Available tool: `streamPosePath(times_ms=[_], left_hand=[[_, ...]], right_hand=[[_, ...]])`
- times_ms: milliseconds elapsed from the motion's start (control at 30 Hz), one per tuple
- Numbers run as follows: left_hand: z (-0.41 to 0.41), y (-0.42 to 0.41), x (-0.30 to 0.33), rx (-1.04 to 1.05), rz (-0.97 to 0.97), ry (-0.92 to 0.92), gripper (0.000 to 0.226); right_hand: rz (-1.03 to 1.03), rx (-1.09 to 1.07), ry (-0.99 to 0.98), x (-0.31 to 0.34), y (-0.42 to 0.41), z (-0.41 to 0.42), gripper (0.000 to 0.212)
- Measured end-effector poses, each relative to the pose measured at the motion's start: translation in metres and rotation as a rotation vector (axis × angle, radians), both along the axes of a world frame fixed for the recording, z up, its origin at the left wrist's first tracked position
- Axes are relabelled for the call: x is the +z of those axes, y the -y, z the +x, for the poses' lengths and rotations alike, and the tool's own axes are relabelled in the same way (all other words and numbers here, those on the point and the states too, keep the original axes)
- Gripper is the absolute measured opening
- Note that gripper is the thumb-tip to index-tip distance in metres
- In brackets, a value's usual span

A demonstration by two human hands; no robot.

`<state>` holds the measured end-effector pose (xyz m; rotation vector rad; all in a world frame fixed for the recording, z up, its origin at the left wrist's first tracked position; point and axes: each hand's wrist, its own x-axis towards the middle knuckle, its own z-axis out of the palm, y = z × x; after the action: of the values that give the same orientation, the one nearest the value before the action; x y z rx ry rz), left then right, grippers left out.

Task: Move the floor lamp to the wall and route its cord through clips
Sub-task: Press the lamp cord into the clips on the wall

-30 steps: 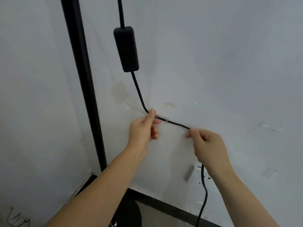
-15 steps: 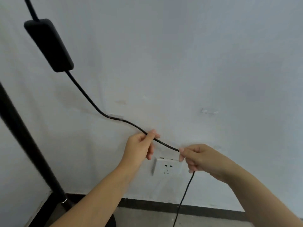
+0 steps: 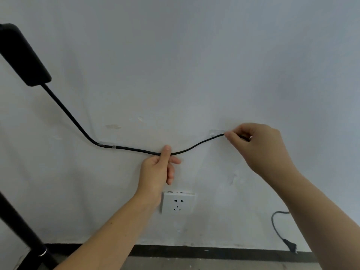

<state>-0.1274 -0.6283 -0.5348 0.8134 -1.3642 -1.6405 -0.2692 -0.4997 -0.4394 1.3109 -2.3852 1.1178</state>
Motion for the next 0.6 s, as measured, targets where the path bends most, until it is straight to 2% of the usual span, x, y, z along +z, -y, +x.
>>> streamPosePath(times_ms=[100,200,267,333,467,600], left_hand=[[-0.002,-0.001,0.0,0.013,0.023,-0.044,0.048],[-0.004,-0.001,0.002,0.012,0.034,-0.095,0.049],[-0.004,-0.002,0.003,0.013,0.036,-0.113,0.049],[-0.003,-0.001,0.006,0.008,0.04,-0.131,0.048],[-0.001,0.002,0.01,-0.005,0.055,-0.16,0.044],[-0.002,-0.001,0.007,-0.007,-0.025,-0.119,0.042]], right_hand=[[0.002,-0.046,-0.109,0.001,0.003,0.0,0.036],[-0.032,-0.048,-0.196,0.004,0.008,-0.003,0.031],[-0.056,-0.031,-0.14,0.004,0.009,-0.009,0.034],[-0.074,0.01,0.034,-0.002,0.002,-0.019,0.035],[-0.129,0.182,0.548,-0.037,-0.018,-0.03,0.032],[-0.143,0.35,0.884,-0.086,-0.02,-0.019,0.035]])
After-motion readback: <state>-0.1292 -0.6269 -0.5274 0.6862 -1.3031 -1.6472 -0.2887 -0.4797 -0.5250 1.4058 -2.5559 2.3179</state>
